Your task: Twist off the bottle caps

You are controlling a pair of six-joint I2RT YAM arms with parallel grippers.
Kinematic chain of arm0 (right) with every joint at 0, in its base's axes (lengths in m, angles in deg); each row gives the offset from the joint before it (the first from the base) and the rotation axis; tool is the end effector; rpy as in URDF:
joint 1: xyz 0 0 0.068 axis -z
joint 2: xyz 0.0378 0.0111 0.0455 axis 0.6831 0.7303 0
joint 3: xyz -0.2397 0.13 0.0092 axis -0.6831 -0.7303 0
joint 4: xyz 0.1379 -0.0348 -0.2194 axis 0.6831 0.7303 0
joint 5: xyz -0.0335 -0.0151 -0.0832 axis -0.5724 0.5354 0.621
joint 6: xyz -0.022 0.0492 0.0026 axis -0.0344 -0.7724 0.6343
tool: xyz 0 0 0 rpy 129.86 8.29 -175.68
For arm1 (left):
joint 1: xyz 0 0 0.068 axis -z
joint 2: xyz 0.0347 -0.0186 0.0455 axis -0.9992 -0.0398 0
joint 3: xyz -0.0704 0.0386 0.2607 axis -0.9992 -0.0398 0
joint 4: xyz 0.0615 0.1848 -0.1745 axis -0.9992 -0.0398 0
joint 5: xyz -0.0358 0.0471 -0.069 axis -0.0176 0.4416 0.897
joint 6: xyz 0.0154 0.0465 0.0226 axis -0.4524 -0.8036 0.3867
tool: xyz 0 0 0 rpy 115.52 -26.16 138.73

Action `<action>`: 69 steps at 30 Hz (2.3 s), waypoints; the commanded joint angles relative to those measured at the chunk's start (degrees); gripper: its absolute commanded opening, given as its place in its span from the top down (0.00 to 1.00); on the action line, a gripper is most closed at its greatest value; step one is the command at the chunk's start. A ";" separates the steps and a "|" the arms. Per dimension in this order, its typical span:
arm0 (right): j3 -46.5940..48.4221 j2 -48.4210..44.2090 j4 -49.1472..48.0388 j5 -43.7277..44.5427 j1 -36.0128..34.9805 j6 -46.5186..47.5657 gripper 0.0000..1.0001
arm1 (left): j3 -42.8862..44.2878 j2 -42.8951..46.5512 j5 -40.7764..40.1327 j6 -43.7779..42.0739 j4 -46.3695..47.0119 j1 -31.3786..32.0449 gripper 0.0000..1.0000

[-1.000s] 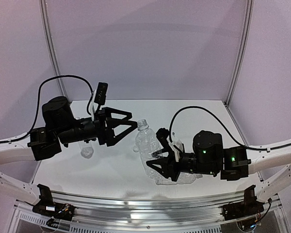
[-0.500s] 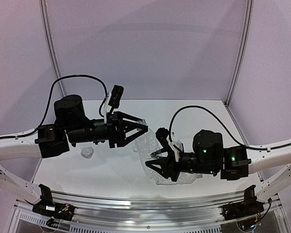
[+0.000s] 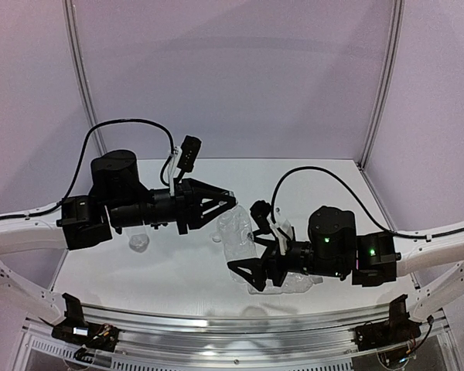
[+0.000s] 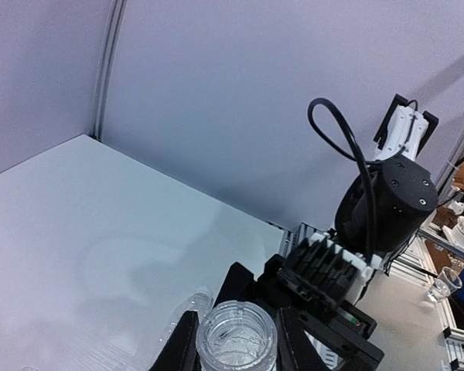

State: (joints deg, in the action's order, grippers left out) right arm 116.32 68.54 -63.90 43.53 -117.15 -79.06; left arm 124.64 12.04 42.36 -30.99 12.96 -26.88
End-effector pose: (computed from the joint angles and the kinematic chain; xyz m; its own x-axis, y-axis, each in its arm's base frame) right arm 0.0822 0.2707 0.2758 -0.3121 -0.1664 -0.9354 -0.8677 0.4509 0.2093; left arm 0.1321 -0.2535 0.3539 -0.3154 -0.0196 -0.9488 0.9096 0.2785 -0.3082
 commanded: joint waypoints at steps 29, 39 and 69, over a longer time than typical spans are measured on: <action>1.02 -1.88 2.05 11.61 0.33 -0.87 0.01 | -9.67 -5.08 -31.65 -9.11 6.49 -14.11 0.85; 1.25 -1.96 2.55 12.02 0.34 -0.46 0.01 | -11.76 -10.96 -26.43 -6.84 11.78 -20.50 0.79; 6.63 -0.18 14.39 26.09 0.41 -15.19 0.01 | -12.91 -5.14 -29.59 -7.98 10.27 -17.34 0.04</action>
State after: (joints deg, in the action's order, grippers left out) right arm 118.58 66.97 -58.98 60.78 -117.15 -83.37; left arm 112.07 3.72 13.86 -37.92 24.99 -45.33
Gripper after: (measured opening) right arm 0.994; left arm 0.879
